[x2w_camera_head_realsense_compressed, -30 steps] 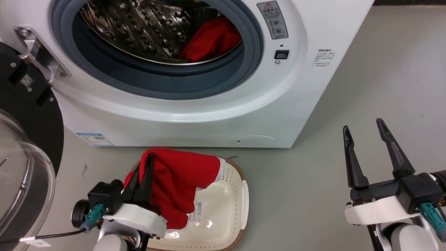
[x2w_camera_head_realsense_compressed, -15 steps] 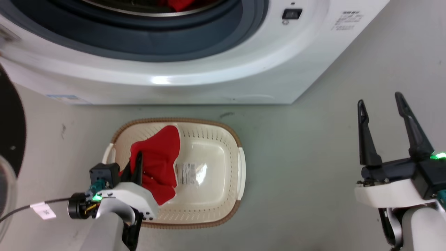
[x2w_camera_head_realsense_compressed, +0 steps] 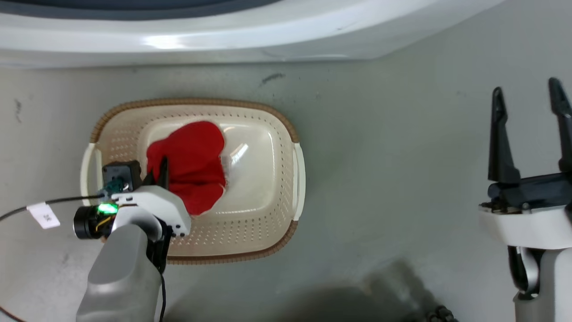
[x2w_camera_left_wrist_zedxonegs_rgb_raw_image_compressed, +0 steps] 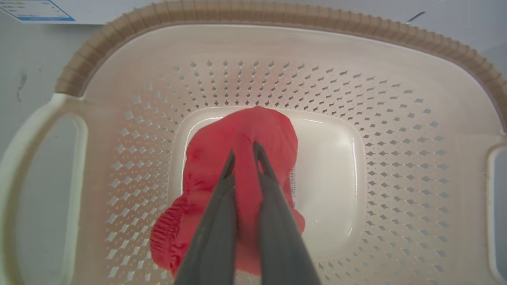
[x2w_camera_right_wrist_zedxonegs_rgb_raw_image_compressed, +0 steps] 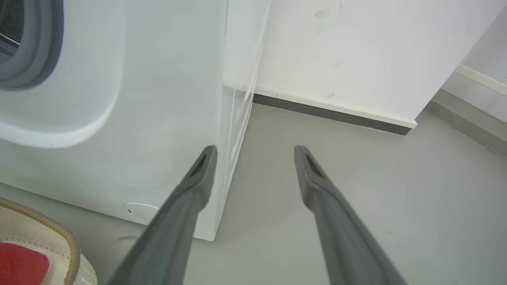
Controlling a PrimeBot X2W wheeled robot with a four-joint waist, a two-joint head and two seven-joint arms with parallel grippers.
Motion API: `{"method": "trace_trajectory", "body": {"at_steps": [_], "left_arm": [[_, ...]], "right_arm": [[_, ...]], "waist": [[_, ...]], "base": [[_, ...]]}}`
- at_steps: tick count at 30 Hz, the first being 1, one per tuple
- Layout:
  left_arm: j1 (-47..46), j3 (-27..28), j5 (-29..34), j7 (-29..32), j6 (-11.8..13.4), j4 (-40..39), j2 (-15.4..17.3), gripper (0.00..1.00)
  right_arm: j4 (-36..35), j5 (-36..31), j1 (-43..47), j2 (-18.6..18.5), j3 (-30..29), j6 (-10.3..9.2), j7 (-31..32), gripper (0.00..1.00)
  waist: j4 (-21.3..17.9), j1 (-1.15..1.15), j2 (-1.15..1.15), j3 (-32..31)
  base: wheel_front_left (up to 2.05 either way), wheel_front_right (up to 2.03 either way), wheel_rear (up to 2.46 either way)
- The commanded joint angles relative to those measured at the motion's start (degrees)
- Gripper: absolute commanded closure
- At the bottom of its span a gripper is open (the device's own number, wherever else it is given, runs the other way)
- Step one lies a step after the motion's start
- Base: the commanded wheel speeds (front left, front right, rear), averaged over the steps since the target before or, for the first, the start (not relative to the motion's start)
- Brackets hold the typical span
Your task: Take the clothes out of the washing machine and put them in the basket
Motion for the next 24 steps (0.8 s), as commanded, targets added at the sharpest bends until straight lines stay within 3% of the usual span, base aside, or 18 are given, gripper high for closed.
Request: {"method": "trace_trajectory", "body": {"at_steps": [1, 12, 13, 14, 15, 24], "left_arm": [[-1.6, 0.2, 0.2, -0.2, 0.1, 0.8, -0.1, 1.0], [-7.2, 0.2, 0.6, -0.2, -0.1, 7.1, -1.0, 1.0], [-7.2, 0.3, 0.5, -0.2, -0.2, 7.5, -1.2, 0.67], [-7.2, 0.5, 0.3, -0.2, -0.2, 7.9, -1.4, 0.05], [-7.0, 0.7, 0.0, -0.1, -0.2, 8.5, -1.6, 0.0], [-3.0, -0.8, 1.9, -0.2, -0.9, 4.3, -1.4, 0.0]], "right_arm": [[-0.7, -0.3, -1.4, 0.0, -0.5, -0.06, -0.1, 0.0], [-2.4, -1.2, -1.7, 0.0, -2.5, -0.06, -0.1, 0.0], [-2.3, -1.3, -1.7, 0.0, -2.5, -0.06, -0.1, 0.0], [-2.1, -1.4, -1.6, 0.0, -2.5, -0.06, -0.1, 0.0], [-2.0, -1.5, -1.7, 0.0, -2.5, -0.06, -0.1, 0.0], [-0.2, -1.4, -2.2, 0.0, -1.9, -0.06, -0.1, 0.0]], "waist": [[-0.9, -0.01, 0.0, 3.4], [-0.3, -0.01, 0.0, 7.1], [-0.2, -0.01, 0.0, 7.0], [-0.1, -0.01, 0.0, 6.7], [0.1, -0.01, 0.0, 6.4], [0.5, -0.01, 0.0, 0.4]], "base": [[0.0, 0.0, 0.0], [0.0, 0.0, 0.0], [0.0, 0.0, 0.0], [0.0, 0.0, 0.0], [0.0, 0.0, 0.0], [0.0, 0.0, 0.0]]}}
